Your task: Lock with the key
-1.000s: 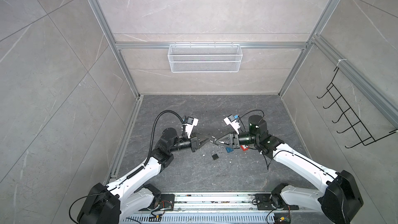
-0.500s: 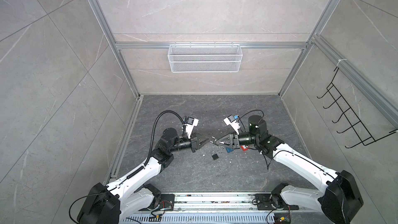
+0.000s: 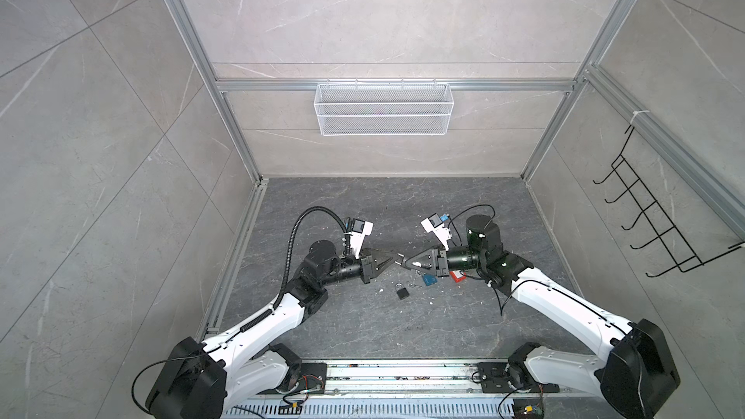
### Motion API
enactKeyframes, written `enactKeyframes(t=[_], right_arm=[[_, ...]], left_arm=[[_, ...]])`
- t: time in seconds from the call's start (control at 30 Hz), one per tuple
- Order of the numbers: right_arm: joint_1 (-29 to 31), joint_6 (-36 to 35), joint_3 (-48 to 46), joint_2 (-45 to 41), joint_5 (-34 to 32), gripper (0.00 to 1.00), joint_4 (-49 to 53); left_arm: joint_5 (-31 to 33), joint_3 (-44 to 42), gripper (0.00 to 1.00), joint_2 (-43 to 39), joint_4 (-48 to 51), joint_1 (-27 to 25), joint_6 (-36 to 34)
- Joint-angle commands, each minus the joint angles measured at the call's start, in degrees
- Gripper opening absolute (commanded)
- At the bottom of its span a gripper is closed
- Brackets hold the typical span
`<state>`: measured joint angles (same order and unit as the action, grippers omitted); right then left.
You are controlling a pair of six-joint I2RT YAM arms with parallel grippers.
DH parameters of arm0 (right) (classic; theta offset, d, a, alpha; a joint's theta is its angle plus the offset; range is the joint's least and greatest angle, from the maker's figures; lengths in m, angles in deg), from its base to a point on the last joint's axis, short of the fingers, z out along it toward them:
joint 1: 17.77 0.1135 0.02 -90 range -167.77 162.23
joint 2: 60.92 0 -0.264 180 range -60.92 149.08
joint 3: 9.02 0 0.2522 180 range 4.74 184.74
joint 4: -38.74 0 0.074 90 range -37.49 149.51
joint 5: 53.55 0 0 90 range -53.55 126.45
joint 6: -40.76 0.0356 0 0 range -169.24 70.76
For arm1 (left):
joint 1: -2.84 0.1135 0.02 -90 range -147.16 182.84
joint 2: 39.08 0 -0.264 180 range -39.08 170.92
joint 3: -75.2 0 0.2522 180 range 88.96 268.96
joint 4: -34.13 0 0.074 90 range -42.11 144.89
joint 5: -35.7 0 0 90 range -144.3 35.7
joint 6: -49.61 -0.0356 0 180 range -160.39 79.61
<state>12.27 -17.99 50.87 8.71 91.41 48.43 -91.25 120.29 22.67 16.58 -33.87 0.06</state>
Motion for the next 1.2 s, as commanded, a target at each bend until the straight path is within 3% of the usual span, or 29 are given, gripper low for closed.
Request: enactKeyframes(t=[0.0, 0.37, 0.63, 0.97, 1.13, 1.17], right_arm=[[-1.21, -0.27, 1.11, -0.43, -5.21, 0.0, -4.18], [-2.59, 4.14, -0.8, 1.01, -4.55, 0.0, -11.78], [-2.55, 6.85, -0.69, 4.36, -5.12, 0.0, -17.68], [-2.63, 9.6, -0.28, 9.07, -5.21, 0.0, -24.07], [-2.93, 10.15, -0.85, 9.49, -4.66, 0.0, -25.1], [-3.08, 10.15, -1.08, 9.38, -4.24, 0.0, -25.08]], left_arm=[[-1.31, 1.92, 0.0, 0.16, -2.45, -2.19, 0.9], [-2.2, 1.77, 0.0, 1.11, -4.57, -3.39, 1.55], [-9.24, 4.5, 0.0, 3.99, -4.54, -5.26, 1.19], [-13.01, 5.14, 0.0, 4.65, -5.99, -7.41, 1.05], [-8.7, 4.06, 0.0, 2.57, -3.5, -6.83, 0.08], [-7.82, 3.56, 0.04, 2.05, -3.71, -6.48, 0.16]])
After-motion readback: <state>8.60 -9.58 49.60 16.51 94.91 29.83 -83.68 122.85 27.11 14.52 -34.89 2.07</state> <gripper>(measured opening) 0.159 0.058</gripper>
